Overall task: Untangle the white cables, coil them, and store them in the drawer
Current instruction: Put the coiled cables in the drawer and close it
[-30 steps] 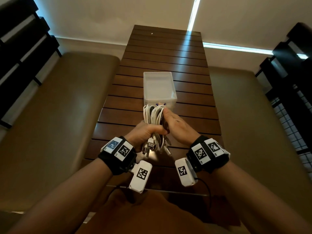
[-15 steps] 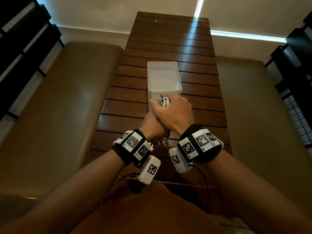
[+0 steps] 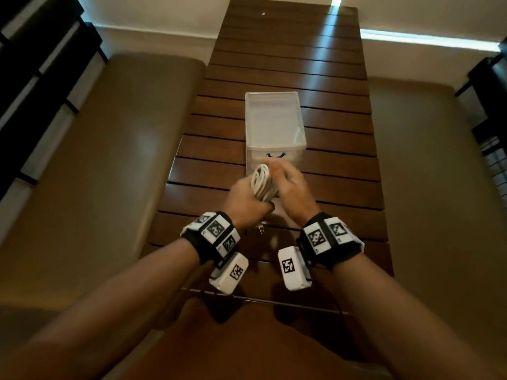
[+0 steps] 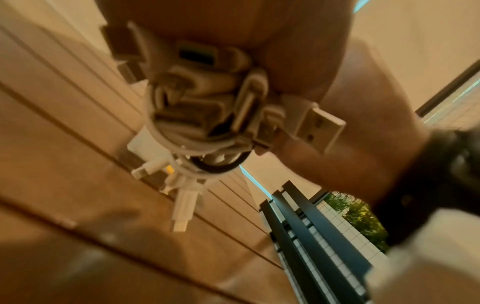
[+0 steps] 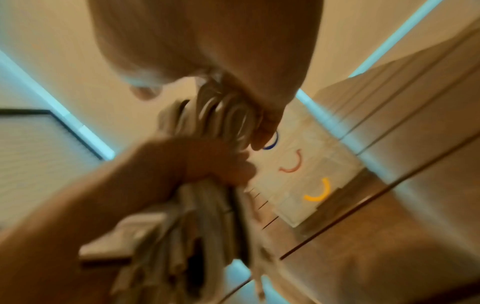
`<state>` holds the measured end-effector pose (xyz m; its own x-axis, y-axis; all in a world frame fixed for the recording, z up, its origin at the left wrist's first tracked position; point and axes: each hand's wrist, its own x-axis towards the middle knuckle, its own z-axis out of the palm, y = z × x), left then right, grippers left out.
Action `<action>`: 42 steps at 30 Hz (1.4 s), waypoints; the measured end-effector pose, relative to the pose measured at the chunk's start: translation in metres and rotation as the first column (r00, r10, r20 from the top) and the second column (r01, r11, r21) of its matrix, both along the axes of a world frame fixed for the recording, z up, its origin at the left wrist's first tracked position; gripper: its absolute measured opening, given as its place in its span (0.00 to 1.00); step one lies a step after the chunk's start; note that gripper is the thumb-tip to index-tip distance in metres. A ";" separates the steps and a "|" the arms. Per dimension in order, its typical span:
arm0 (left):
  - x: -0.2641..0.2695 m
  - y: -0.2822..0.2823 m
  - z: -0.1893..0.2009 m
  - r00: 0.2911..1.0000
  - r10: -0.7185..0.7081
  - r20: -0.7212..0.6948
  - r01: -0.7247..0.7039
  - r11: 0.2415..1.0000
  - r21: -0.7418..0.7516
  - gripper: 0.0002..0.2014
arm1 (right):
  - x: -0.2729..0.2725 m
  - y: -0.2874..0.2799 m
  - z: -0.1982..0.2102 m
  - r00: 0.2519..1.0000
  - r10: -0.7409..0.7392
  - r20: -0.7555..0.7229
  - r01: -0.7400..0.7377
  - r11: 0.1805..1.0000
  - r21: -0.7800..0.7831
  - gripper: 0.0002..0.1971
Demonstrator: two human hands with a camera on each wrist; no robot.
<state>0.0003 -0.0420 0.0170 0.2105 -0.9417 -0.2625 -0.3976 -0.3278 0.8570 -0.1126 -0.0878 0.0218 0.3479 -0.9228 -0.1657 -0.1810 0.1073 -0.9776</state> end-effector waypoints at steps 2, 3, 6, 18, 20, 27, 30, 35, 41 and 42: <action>0.018 -0.019 0.015 0.994 0.021 0.108 -0.015 0.999 -0.052 0.20 | -0.014 -0.015 -0.023 0.987 -0.157 0.020 0.152 0.976 0.156 0.16; 0.026 -0.029 0.028 0.987 0.009 0.160 0.004 0.997 -0.081 0.21 | -0.019 -0.021 -0.035 0.977 -0.180 -0.114 0.192 0.976 0.107 0.14; 0.042 -0.063 0.051 0.937 -0.104 0.332 0.127 0.991 -0.046 0.23 | -0.022 -0.030 -0.075 0.862 0.068 -0.503 -0.058 0.998 0.035 0.17; 0.046 -0.073 0.011 0.875 -0.236 0.423 0.205 0.972 0.117 0.40 | 0.006 -0.024 -0.093 0.518 0.186 -0.835 -0.338 0.941 0.000 0.30; 0.047 -0.074 0.006 0.875 -0.209 0.437 0.183 0.978 0.102 0.39 | 0.003 -0.010 -0.087 0.469 0.250 -0.847 -0.384 0.922 0.059 0.29; 0.047 -0.073 -0.005 0.901 -0.157 0.404 0.156 0.987 0.034 0.36 | -0.022 0.017 -0.065 0.446 0.006 -0.895 -0.497 0.834 -0.242 0.19; 0.048 -0.067 -0.010 0.929 -0.146 0.340 0.163 0.986 -0.023 0.39 | -0.023 0.009 -0.066 0.298 0.095 -0.950 -0.609 0.785 -0.112 0.20; 0.048 -0.056 -0.013 0.935 -0.163 0.316 0.188 0.981 -0.050 0.43 | -0.026 0.022 -0.061 0.239 0.210 -0.948 -0.694 0.719 -0.016 0.12; 0.041 -0.037 -0.012 0.850 -0.237 0.470 0.276 0.961 -0.014 0.46 | -0.041 0.016 -0.037 0.581 0.424 -0.695 -0.497 0.861 0.110 0.12; 0.039 -0.031 -0.009 0.796 -0.292 0.530 0.343 0.939 0.001 0.46 | -0.046 0.011 -0.031 0.754 0.366 -0.546 -0.365 0.924 0.115 0.13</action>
<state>0.0390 -0.0728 0.0076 -0.0250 -0.9934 -0.1121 -0.8561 -0.0366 0.5155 -0.1586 -0.0770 -0.0090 0.5090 -0.7437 -0.4333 -0.7095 -0.0775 -0.7004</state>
